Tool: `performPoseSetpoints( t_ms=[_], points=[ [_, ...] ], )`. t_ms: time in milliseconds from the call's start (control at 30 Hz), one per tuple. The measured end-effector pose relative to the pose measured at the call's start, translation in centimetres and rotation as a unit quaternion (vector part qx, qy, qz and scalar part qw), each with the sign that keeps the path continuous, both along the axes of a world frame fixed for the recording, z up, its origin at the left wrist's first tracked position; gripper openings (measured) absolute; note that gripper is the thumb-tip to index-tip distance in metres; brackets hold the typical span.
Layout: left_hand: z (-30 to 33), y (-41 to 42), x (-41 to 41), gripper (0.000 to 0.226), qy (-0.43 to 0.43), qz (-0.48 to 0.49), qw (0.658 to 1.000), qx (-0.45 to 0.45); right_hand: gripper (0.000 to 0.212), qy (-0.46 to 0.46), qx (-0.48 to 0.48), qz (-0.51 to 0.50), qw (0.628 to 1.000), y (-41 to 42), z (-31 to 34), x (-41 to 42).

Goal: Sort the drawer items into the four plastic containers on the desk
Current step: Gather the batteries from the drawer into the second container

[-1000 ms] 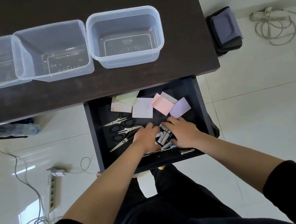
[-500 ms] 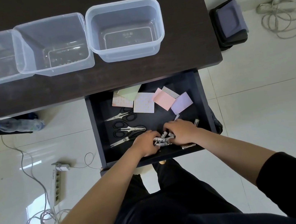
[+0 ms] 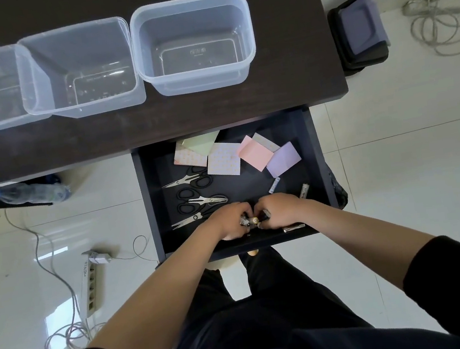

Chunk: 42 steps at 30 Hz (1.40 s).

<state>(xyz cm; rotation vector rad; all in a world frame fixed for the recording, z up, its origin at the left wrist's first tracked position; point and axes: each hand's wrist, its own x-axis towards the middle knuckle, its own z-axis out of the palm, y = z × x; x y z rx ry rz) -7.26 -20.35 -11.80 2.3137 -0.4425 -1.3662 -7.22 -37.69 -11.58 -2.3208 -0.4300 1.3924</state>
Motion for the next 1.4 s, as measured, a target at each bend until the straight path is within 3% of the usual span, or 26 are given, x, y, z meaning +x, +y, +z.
performPoseSetpoints(
  t_ms=[233, 567, 900, 1000, 1233, 1400],
  points=[
    [0.4, -0.3, 0.2, 0.014, 0.038, 0.011, 0.999, 0.008, 0.024, 0.08, 0.019, -0.026, 0.996, 0.3, -0.5, 0.3],
    [0.3, 1.6, 0.1, 0.014, 0.089, 0.1, 0.991, -0.012, 0.028, 0.11, 0.01, -0.029, 0.993, 0.6, -0.2, 0.6],
    [1.4, 2.2, 0.6, 0.014, 0.142, 0.109, 0.983, -0.027, 0.031, 0.182, -0.024, 0.01, 0.983, 1.4, -0.1, 1.4],
    [1.6, 2.4, 0.5, 0.022, 0.144, 0.131, 0.98, -0.034, 0.022, 0.195, -0.02, -0.005, 0.98, 1.4, 0.1, 1.6],
    [1.9, 3.1, 0.1, 0.019, 0.133, 0.17, 0.975, -0.045, 0.016, 0.211, -0.031, -0.029, 0.977, 1.2, 0.5, 1.9],
    [2.2, 3.5, -0.3, 0.02, 0.127, 0.195, 0.971, -0.053, 0.015, 0.172, -0.016, -0.077, 0.982, 1.0, 1.0, 1.5]
  ],
)
